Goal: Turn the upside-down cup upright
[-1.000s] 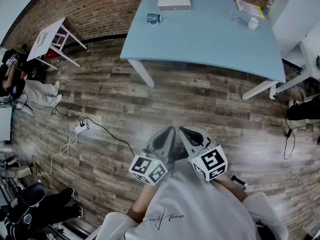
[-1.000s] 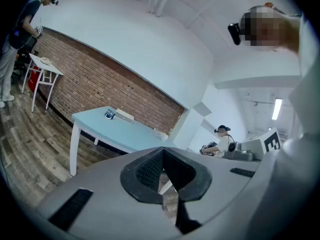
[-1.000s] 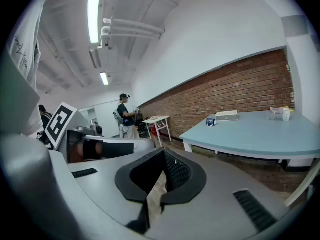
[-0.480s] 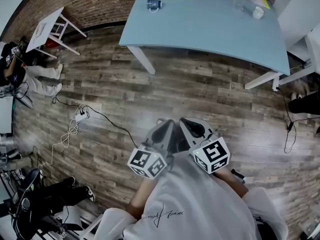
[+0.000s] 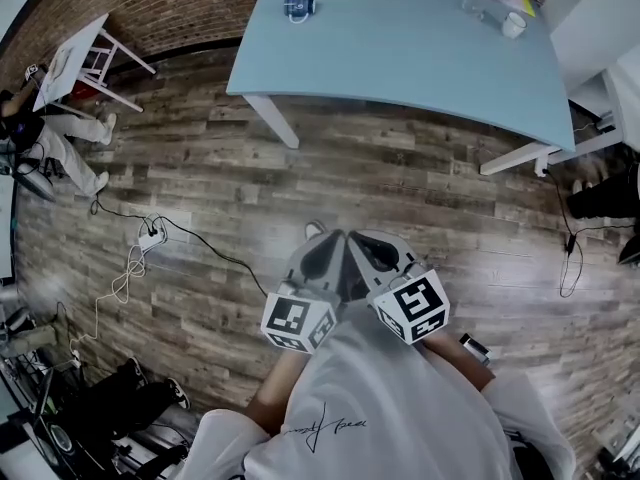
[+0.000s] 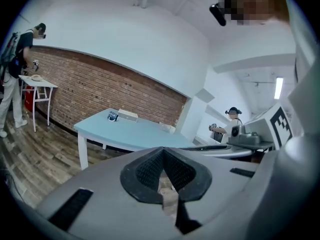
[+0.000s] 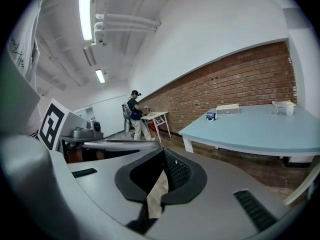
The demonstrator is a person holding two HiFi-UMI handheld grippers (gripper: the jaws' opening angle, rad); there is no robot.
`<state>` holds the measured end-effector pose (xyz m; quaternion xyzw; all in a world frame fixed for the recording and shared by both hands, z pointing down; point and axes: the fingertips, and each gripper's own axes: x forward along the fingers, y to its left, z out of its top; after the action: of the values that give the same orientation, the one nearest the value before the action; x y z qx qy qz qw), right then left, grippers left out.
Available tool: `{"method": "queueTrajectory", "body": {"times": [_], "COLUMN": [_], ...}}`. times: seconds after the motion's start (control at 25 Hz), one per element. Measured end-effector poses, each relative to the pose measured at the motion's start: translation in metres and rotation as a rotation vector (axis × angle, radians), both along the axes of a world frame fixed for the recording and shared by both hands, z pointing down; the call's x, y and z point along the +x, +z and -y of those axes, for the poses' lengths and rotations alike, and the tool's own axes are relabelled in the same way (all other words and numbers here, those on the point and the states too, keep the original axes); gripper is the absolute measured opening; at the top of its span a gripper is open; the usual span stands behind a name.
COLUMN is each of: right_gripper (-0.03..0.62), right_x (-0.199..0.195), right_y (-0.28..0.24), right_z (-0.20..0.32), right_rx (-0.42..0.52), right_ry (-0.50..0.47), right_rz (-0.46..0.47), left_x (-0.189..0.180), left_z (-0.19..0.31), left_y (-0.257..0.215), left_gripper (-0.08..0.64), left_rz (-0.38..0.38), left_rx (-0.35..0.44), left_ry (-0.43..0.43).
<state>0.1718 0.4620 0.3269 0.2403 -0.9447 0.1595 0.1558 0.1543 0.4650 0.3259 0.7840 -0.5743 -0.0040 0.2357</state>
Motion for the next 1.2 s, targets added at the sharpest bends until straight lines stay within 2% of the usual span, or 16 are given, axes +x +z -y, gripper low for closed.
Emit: {"method": "queueTrajectory", "body": {"times": [0.28, 0.44, 0.72, 1.2], "right_gripper": [0.02, 0.02, 0.02, 0.02], "right_x": [-0.035, -0.055, -0.097, -0.157], "right_y": [0.004, 0.003, 0.002, -0.015], "right_z": [0.037, 0.058, 0.085, 0.12], "right_rx": [-0.079, -0.056, -0.054, -0.013], "right_ry": [-0.016, -0.005, 0.015, 0.074], "right_rz": [0.002, -0.007, -0.033, -0.027], "left_x": [-0.032, -0.053, -0.095, -0.154], "left_z": [0.035, 0.056, 0.084, 0.12], "left_y": [0.003, 0.003, 0.004, -0.013], "left_gripper": [0.008, 0.008, 0.008, 0.008], "left_rz": [0.029, 0.027, -0.029, -0.015], "left_rx": [-0.002, -0.001, -0.04, 0.011], "left_ry": [0.021, 0.02, 0.069, 0.128]}}
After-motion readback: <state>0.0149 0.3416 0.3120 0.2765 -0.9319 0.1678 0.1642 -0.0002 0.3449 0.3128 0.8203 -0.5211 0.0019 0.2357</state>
